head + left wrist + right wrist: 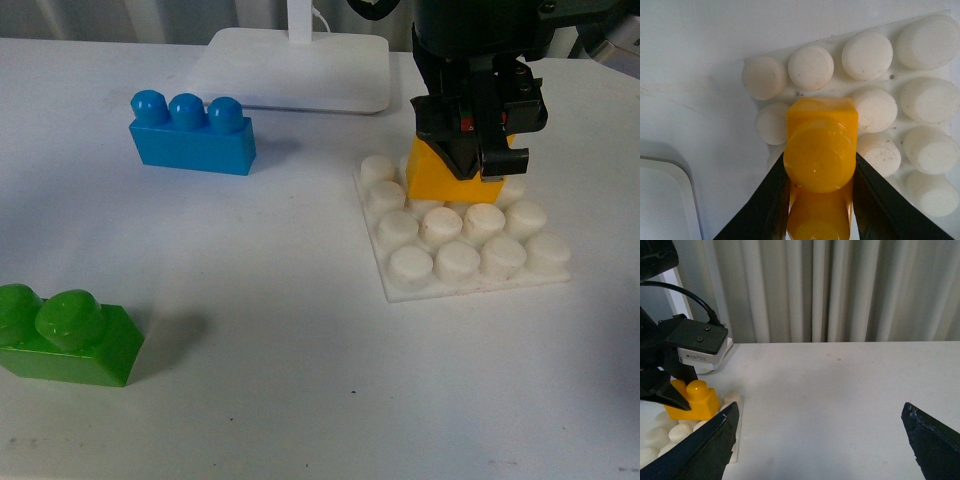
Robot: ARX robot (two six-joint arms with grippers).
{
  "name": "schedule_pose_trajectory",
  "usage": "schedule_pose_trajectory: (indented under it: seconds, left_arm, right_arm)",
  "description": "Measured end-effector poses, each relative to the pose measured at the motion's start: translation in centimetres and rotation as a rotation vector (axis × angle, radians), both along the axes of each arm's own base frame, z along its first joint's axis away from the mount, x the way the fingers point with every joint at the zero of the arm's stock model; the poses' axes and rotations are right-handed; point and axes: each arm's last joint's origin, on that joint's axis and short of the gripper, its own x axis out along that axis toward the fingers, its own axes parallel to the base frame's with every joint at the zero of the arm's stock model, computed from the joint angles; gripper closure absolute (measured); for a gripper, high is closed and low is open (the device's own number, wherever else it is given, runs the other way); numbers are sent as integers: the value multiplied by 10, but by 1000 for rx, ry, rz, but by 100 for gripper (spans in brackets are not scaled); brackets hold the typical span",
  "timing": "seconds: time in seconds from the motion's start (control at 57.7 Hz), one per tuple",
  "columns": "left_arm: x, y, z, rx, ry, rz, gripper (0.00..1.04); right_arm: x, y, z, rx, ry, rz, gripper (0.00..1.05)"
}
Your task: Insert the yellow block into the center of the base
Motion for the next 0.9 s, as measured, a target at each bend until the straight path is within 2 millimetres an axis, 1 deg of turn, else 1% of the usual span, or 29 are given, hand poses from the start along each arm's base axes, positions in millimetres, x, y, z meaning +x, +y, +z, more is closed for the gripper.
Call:
schedule_pose_trajectory:
  seconds: [0.277,0.364,0.433,0.572,0.797,0.849,0.901]
  left_arm:
    - [-2,-2,-9,-16,-2,23,74]
    - [-3,-1,-21,-8,16,30,74]
    - [-3,-1,-24,-10,19,23,75]
    - [-3,0,-25,-12,15,23,75]
    - [0,5,-19,-15,-10,29,74]
    - [0,5,-18,-17,-19,29,68]
    - [1,7,-19,-1,-46,24,58]
  right_arm:
    - [0,0,0,0,0,0,9]
    - [0,0,0,0,0,0,9]
    - [0,0,0,0,0,0,9]
    - [0,0,0,0,0,0,9]
    - [0,0,0,0,0,0,9]
    - [0,0,0,0,0,0,9]
    - [0,0,0,0,0,0,9]
